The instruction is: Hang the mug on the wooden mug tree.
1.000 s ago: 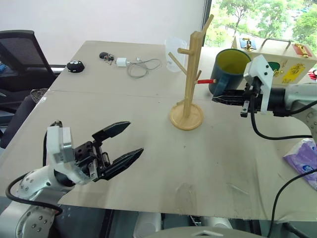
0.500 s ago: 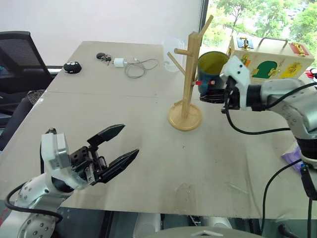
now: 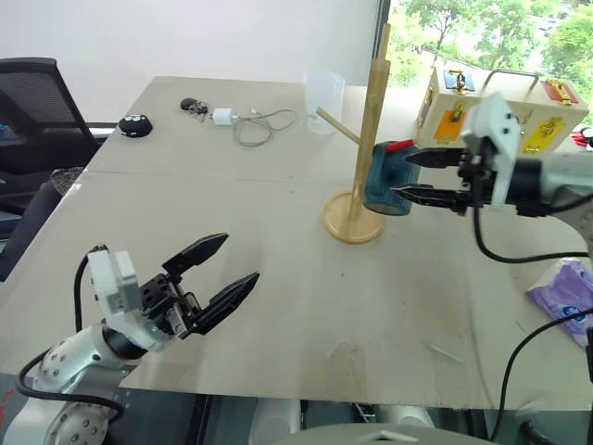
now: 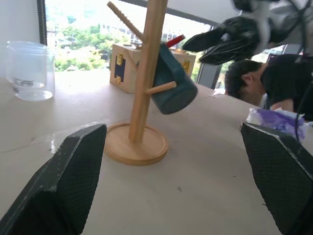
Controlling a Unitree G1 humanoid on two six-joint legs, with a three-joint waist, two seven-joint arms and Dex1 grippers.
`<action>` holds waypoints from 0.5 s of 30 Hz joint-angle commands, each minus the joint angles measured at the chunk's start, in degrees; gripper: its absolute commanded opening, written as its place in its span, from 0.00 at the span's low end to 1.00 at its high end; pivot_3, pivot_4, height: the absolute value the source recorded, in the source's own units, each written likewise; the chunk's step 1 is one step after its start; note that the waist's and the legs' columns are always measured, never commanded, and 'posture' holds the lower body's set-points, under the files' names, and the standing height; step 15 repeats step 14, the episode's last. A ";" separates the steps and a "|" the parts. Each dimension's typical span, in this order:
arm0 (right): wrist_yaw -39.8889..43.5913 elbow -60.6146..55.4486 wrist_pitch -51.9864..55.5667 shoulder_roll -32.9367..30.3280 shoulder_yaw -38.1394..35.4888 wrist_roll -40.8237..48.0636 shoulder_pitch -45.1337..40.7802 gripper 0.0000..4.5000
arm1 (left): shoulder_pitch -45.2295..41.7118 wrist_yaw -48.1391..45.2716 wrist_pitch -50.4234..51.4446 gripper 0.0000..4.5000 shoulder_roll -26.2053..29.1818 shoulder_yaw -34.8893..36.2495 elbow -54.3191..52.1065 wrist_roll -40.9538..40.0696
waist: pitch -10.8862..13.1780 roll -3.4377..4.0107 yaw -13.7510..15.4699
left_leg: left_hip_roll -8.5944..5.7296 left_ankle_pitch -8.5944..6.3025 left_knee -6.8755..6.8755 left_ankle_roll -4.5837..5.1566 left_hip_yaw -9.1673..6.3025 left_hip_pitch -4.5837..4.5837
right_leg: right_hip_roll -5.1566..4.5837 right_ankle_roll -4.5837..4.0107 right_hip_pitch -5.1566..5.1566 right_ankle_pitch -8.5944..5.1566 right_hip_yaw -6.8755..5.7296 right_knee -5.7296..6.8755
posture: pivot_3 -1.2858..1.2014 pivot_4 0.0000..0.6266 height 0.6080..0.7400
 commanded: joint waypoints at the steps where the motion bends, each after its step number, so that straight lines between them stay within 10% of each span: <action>1: 2.16 -5.06 -2.36 -2.28 -10.40 3.06 11.44 0.65 | 1.09 0.03 0.92 1.00 1.34 -1.97 0.63 2.63 | -0.09 -0.19 0.21 | 0.00 0.00 -0.03 0.00 0.01 0.00 | 0.00 0.00 0.00 0.00 0.02 0.00 | 0.52 0.24 1.00; 8: 4.02 -0.47 -26.47 2.05 -18.49 -10.36 42.66 0.65 | 4.14 0.39 1.13 1.00 1.61 -2.69 4.71 6.79 | -0.12 -0.27 0.15 | -0.01 0.00 -0.03 0.00 -0.07 0.04 | 0.06 0.20 0.06 -0.12 -0.04 -0.04 | 0.52 0.24 1.00; 15: 4.29 4.36 -37.10 6.86 -19.75 -12.81 53.53 0.65 | 5.38 -1.27 0.17 1.00 2.35 -2.31 8.03 9.56 | -0.10 -0.22 -0.32 | 0.03 -0.01 -0.02 0.00 0.08 0.27 | 0.07 0.25 0.11 -0.16 0.11 0.05 | 0.52 0.24 1.00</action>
